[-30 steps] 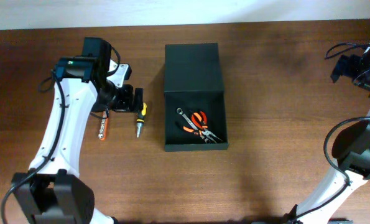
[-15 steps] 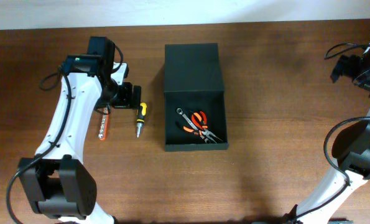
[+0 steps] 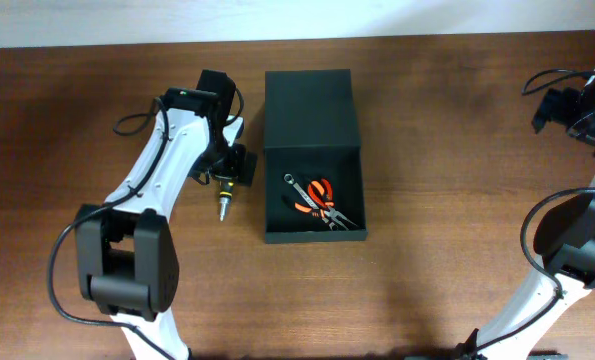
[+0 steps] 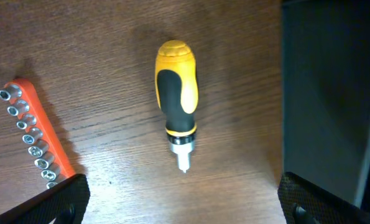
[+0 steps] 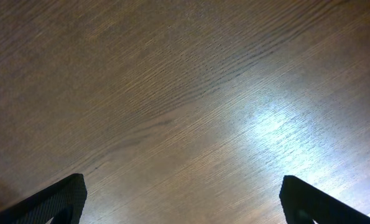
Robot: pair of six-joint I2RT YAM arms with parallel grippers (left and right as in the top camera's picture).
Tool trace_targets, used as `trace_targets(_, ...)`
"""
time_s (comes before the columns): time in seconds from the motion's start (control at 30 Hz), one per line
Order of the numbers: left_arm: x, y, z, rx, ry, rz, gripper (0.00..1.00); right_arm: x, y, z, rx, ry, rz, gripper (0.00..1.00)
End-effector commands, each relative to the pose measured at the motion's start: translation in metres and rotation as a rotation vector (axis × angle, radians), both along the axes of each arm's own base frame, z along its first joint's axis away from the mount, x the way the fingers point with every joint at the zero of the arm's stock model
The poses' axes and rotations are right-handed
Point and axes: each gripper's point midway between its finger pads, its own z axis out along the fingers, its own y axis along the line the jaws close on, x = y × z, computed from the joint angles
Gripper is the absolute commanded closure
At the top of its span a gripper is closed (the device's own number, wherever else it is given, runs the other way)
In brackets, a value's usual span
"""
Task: Pack container
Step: 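Move the left gripper over the yellow-black screwdriver, then lower the left gripper onto the screwdriver handle and close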
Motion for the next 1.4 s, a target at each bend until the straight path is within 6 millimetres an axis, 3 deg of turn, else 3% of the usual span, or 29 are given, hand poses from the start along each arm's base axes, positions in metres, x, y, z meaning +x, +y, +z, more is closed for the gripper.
trace_targets(0.0,0.01,0.003,0.001,0.017,-0.03,-0.01,0.01,-0.001,-0.002,0.003,-0.008,-0.009,-0.013,0.01)
trace_targets(0.23,0.025,-0.004,0.002,-0.017,-0.09,-0.045,0.01,-0.001,-0.002,0.003,-0.008,-0.009,-0.013,0.01)
trace_targets(0.33,0.026,-0.017,0.003,-0.084,-0.092,-0.137,0.01,-0.001,-0.002,0.003,-0.008,-0.009,-0.013,0.01)
trace_targets(0.53,0.027,-0.019,0.001,-0.093,-0.1,-0.154,0.01,-0.001,-0.002,0.003,-0.008,-0.009,-0.013,0.01)
trace_targets(0.7,0.031,-0.013,-0.004,-0.093,-0.111,-0.138,0.01,-0.001,-0.002,0.003,-0.008,-0.008,-0.013,0.01)
trace_targets(1.0,0.024,0.015,-0.015,-0.087,-0.074,-0.07,0.01,-0.001,-0.002,0.003,-0.008,-0.009,-0.013,0.02)
trace_targets(1.37,0.001,0.013,-0.045,-0.106,-0.008,-0.072,0.01,-0.001,-0.002,0.003,-0.008,-0.009,-0.013,0.01)
